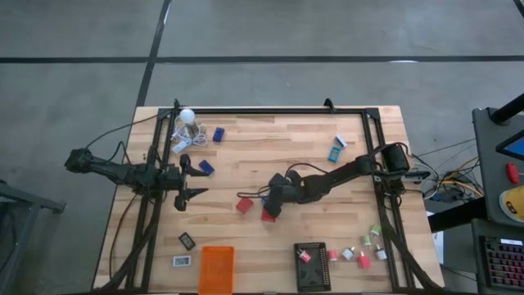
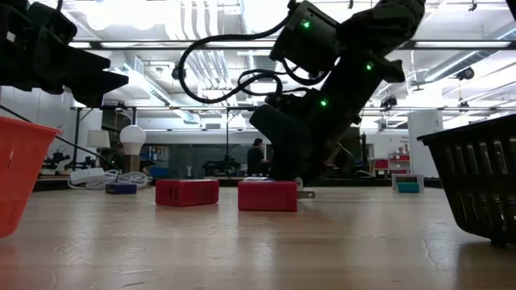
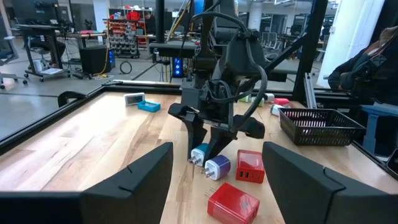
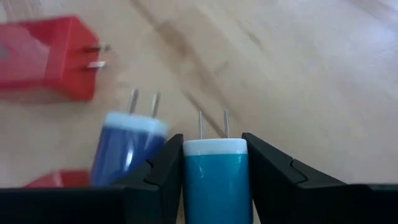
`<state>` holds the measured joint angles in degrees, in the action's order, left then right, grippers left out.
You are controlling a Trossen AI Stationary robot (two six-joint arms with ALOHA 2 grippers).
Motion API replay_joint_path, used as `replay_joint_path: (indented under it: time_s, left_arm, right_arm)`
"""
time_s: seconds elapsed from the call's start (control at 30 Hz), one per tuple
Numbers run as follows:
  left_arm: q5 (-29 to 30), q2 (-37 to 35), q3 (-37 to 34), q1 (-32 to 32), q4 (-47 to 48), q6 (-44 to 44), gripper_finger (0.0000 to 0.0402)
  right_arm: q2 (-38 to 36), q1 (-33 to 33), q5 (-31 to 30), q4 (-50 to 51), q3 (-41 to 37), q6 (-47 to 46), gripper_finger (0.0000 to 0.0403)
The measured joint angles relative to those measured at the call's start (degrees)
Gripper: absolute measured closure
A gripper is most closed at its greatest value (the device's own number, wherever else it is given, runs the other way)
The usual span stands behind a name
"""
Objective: Pick & Place Office items
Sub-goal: Put the light blue charger adapter into the black bin
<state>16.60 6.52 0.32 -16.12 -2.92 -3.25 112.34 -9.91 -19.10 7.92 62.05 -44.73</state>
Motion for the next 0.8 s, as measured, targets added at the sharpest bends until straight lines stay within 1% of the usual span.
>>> replay_joint_path:
  time_s: [0.13, 0.37, 0.57, 0.8]
  left_arm:
    - [-0.01, 0.01, 0.0, 0.02, 0.0, -0.01, 0.0149]
    - [-0.07, 0.17, 0.0, 0.02, 0.01, -0.01, 0.0149]
    - [-0.04, 0.22, 0.0, 0.02, 0.0, -0.01, 0.0149]
    - [0.0, 0.48, 0.0, 0.02, 0.0, -0.01, 0.0149]
  right_arm:
    - [-1.63, -0.3, 0.69, 5.03, 2.07, 1.25, 0.0261]
    - [-5.42, -0.66, -0.77, 10.24, 4.62, 1.74, 0.0261]
    - [-8.01, -1.59, -1.07, 12.83, 6.15, 1.9, 0.0261]
    - [-10.82, -4.09, -1.3, 16.52, 7.05, 1.77, 0.0256]
